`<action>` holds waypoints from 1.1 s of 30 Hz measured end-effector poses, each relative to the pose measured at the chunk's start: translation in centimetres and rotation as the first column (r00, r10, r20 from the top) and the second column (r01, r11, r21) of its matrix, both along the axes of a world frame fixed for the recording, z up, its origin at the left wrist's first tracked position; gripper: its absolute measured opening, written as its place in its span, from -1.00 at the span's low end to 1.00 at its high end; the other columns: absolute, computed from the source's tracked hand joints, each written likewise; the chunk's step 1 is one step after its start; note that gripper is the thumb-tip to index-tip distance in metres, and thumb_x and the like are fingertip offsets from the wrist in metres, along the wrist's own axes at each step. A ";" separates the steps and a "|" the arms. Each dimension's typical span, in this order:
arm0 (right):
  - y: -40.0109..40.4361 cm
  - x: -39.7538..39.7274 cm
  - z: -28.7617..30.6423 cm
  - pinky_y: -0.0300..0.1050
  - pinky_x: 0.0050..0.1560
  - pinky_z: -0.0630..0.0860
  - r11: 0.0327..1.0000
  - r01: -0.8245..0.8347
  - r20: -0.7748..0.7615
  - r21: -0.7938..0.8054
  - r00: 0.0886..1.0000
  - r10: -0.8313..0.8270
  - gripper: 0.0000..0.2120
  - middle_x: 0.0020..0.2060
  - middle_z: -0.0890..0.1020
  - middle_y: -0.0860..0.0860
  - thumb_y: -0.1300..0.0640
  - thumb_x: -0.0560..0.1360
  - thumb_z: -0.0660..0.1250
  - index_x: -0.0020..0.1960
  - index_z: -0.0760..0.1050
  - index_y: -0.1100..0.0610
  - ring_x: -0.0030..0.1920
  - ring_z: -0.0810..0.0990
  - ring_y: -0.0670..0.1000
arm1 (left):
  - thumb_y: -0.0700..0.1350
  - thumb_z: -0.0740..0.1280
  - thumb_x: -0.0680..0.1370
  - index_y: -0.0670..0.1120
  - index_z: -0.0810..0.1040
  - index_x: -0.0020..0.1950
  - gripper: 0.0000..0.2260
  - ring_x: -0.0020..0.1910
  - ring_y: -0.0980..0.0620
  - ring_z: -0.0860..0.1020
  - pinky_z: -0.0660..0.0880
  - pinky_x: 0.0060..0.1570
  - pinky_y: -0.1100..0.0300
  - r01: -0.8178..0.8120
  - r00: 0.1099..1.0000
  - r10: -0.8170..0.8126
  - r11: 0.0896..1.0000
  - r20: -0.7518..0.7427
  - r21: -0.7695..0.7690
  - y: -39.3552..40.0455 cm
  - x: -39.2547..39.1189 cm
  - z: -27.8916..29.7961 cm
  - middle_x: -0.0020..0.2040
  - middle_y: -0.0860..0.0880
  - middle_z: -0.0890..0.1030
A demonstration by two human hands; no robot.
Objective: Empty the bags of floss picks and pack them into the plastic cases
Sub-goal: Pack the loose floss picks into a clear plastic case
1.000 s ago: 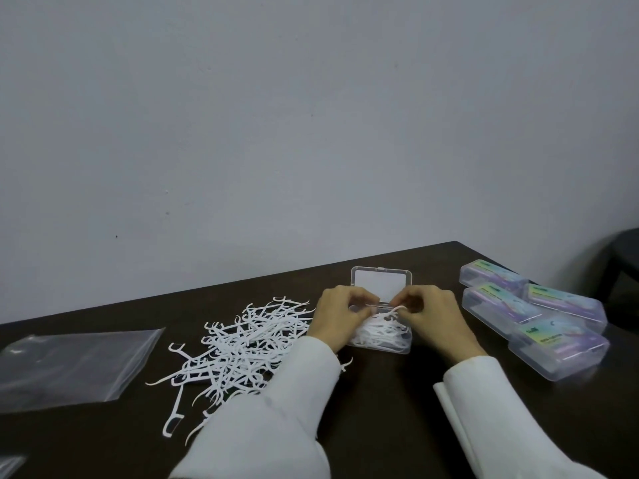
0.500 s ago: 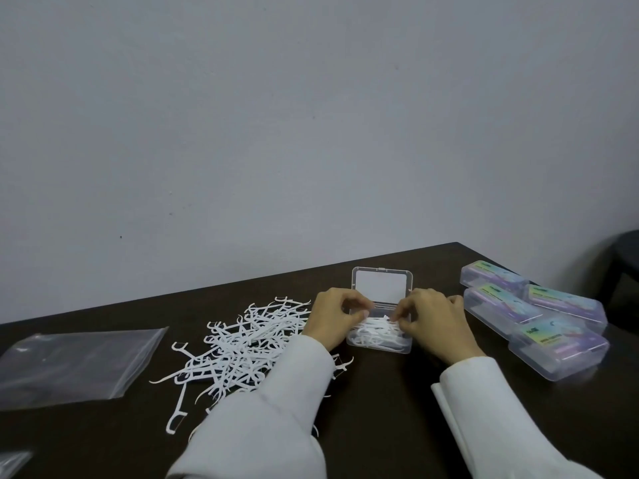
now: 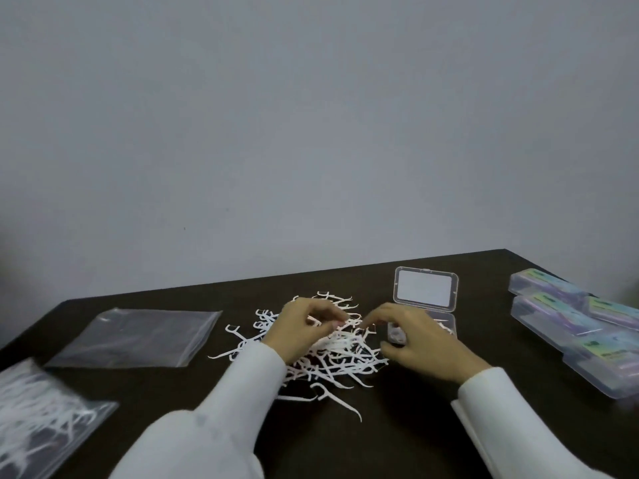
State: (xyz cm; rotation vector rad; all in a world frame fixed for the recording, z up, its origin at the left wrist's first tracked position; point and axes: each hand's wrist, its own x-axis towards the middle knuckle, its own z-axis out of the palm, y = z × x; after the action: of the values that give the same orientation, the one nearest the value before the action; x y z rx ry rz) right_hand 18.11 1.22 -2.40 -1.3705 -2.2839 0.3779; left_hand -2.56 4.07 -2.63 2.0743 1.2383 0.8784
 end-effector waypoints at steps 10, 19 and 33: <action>-0.9 -2.8 -1.4 -0.28 0.23 0.36 0.998 -0.057 0.193 0.024 0.980 0.051 -0.54 0.27 0.43 -0.13 -0.11 0.49 0.30 0.34 0.31 -0.08 0.20 0.40 -0.17 | 0.04 0.56 0.29 0.25 0.36 0.30 -0.35 0.32 0.28 0.17 0.06 0.33 0.38 -0.012 0.935 -0.039 0.990 -0.352 -0.142 -4.0 -7.4 -1.1 0.31 0.23 0.25; -0.8 -3.3 -1.8 -0.27 0.05 0.47 0.990 0.003 0.137 0.141 0.990 -0.022 -0.80 0.01 0.58 -0.14 0.04 0.50 0.32 0.12 0.51 -0.04 -0.02 0.52 -0.18 | -0.07 0.53 0.36 0.09 0.54 0.10 -0.64 0.06 0.26 0.50 0.39 0.15 0.32 -0.026 0.974 0.039 0.998 -0.221 0.061 -3.4 -6.6 -2.3 0.12 0.07 0.53; -0.8 -3.6 -2.1 -0.25 0.09 0.43 0.985 -0.010 0.186 0.175 0.982 -0.023 -0.74 0.10 0.59 -0.15 -0.09 0.52 0.27 0.18 0.50 -0.08 0.08 0.53 -0.15 | 0.11 0.38 0.47 0.05 0.57 0.14 -0.71 0.02 0.14 0.50 0.44 0.03 0.22 -0.189 0.844 0.253 0.966 -0.473 0.178 -4.2 -5.8 -1.6 0.08 0.11 0.54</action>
State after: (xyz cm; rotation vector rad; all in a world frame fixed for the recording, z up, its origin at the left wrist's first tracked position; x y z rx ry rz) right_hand 14.49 0.45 -4.46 -1.3736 -2.3975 0.0438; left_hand -8.37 -0.16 -4.21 2.3816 1.7591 0.5380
